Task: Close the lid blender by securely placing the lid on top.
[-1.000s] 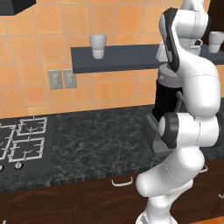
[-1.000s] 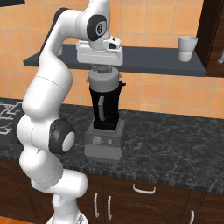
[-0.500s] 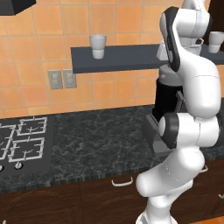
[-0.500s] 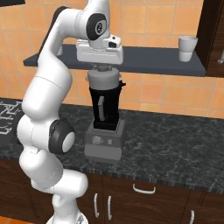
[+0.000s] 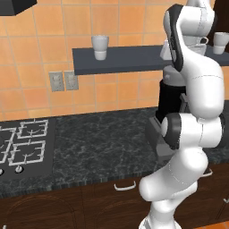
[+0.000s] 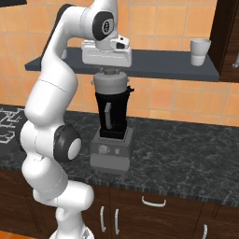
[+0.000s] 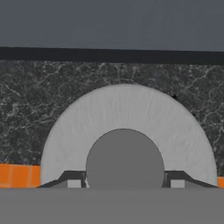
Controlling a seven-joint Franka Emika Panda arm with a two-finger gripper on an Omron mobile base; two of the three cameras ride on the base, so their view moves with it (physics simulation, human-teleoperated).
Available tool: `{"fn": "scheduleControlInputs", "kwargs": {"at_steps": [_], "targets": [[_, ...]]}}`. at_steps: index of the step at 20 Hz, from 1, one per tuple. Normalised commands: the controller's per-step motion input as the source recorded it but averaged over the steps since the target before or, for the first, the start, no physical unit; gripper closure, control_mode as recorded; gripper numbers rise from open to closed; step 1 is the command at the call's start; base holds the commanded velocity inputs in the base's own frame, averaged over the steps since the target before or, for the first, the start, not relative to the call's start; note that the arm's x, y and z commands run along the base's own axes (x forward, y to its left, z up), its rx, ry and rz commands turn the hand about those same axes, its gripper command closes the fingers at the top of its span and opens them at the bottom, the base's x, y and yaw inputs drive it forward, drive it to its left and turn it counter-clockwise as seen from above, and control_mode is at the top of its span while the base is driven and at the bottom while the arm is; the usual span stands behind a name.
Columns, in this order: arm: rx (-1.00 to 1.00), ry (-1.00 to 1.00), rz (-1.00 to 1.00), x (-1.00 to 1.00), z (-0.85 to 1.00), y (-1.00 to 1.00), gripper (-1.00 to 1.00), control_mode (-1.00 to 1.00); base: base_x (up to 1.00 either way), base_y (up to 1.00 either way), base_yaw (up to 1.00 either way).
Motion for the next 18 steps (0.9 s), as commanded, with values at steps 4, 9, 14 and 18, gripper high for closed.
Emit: {"fn": "scheduleControlInputs", "kwargs": {"at_steps": [4,9,14,18], "targets": [[0.0,0.0,0.0,0.0,0.0,-0.02,1.0,-1.0,0.0,0.0,0.0],[0.0,0.0,0.0,0.0,0.0,0.0,1.0,-1.0,0.0,0.0,0.0],[0.0,0.0,0.0,0.0,0.0,0.0,1.0,-1.0,0.0,0.0,0.0],[0.0,0.0,0.0,0.0,-0.08,0.0,1.0,-1.0,0.0,0.0,0.0]]}}
